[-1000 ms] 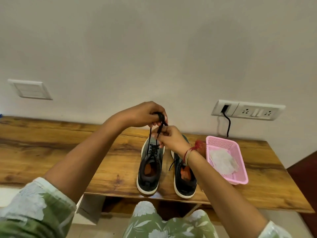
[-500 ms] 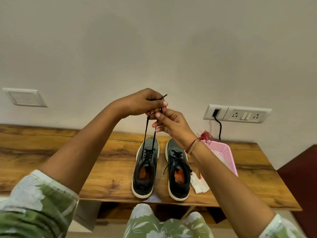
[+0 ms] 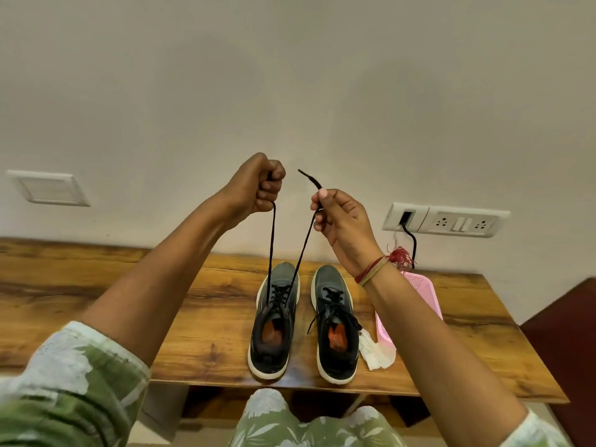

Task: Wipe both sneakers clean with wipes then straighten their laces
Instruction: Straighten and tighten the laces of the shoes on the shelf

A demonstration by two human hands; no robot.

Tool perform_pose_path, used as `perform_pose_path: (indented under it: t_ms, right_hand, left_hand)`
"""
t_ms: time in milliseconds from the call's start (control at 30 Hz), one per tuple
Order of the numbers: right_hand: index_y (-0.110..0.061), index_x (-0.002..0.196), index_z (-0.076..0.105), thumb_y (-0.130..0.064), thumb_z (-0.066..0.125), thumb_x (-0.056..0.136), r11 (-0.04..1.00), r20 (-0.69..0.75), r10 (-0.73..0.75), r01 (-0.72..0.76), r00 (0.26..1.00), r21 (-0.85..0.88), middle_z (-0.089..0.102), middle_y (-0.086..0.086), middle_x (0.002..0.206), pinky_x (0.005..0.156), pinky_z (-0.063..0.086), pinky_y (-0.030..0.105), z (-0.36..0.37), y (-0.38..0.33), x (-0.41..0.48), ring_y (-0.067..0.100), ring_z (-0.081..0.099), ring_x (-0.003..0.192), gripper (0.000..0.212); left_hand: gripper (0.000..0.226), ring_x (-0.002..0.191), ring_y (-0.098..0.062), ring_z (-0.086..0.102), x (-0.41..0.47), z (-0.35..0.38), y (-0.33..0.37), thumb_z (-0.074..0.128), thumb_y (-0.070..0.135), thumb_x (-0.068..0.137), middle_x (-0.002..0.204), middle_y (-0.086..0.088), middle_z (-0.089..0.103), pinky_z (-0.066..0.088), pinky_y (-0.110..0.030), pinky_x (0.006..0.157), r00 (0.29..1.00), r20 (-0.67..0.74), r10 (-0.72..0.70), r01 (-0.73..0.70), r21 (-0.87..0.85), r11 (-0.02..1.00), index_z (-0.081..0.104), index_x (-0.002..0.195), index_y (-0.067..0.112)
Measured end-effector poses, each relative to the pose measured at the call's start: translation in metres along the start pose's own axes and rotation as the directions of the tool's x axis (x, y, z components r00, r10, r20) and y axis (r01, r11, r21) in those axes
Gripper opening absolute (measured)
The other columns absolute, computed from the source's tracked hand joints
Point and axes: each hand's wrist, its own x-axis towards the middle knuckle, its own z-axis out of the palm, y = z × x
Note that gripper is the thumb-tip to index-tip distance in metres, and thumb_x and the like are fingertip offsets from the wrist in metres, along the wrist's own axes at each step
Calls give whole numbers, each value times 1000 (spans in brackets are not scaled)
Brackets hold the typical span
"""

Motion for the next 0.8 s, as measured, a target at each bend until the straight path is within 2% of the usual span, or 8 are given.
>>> perform_pose_path:
  t_ms: [133,200,300,367,467,567,700,800]
  right_hand:
    - [-17,78,62,-17,53,94,977,-152,-104,72,983,-202,60,-7,78,64,43,16,5,0,4,-1,52,67,19]
    - [-15,77,60,-17,51,96,987,-224,-80,45,971,-156,60,-2,74,68,49,21,9,-1,8,7,57,70,21]
    - [-11,81,57,-16,48,97,998,-292,24,-42,956,-56,54,3,64,55,51,23,13,-5,12,11,58,54,19]
    - [-9,86,63,-14,53,94,990,-280,17,-56,960,-129,54,2,63,50,46,21,14,-5,13,7,55,49,13]
    - [-3,96,68,-12,62,89,975,-229,3,-54,973,-215,58,1,68,50,43,19,15,-3,14,5,52,50,13]
    - [-6,93,70,-11,63,88,944,-217,0,-71,976,-322,60,-1,68,50,40,16,17,-1,16,0,49,50,10]
    - [-7,86,71,-10,63,87,926,-149,50,-102,988,-364,59,0,66,50,36,18,21,-5,18,5,45,52,9]
    - [-7,87,68,-9,59,90,933,-43,94,-103,995,-345,56,2,67,49,34,18,24,-9,16,7,42,53,10]
  left_hand:
    - [6,49,-9,17,1,1,-6,29,19,70,54,8,26,17,-19,43,999,-36,30,-30,7,1000,31,64,19]
    - [16,52,-11,18,2,1,-7,26,15,80,56,8,27,21,-19,44,997,-60,52,-51,24,998,33,66,19]
    - [25,51,-11,19,3,3,-5,22,11,88,56,7,28,23,-20,45,997,-59,46,-44,32,999,33,67,17]
    - [27,52,-12,24,2,5,-3,22,11,92,57,5,32,28,-21,47,999,-7,54,-53,96,994,34,69,17]
    - [32,57,-11,44,-3,5,3,22,11,100,67,0,47,45,-22,56,990,59,125,-136,266,954,42,75,14]
    - [34,80,-10,57,-4,3,8,26,10,103,88,-5,58,51,-19,68,974,93,205,-225,422,878,54,84,15]
    - [33,99,-11,55,-6,4,16,33,11,103,105,-6,61,38,-6,77,951,237,201,-308,633,711,66,99,9]
    - [36,120,-16,43,-3,2,24,34,13,103,124,-6,57,23,-13,92,952,255,169,-305,751,586,70,108,10]
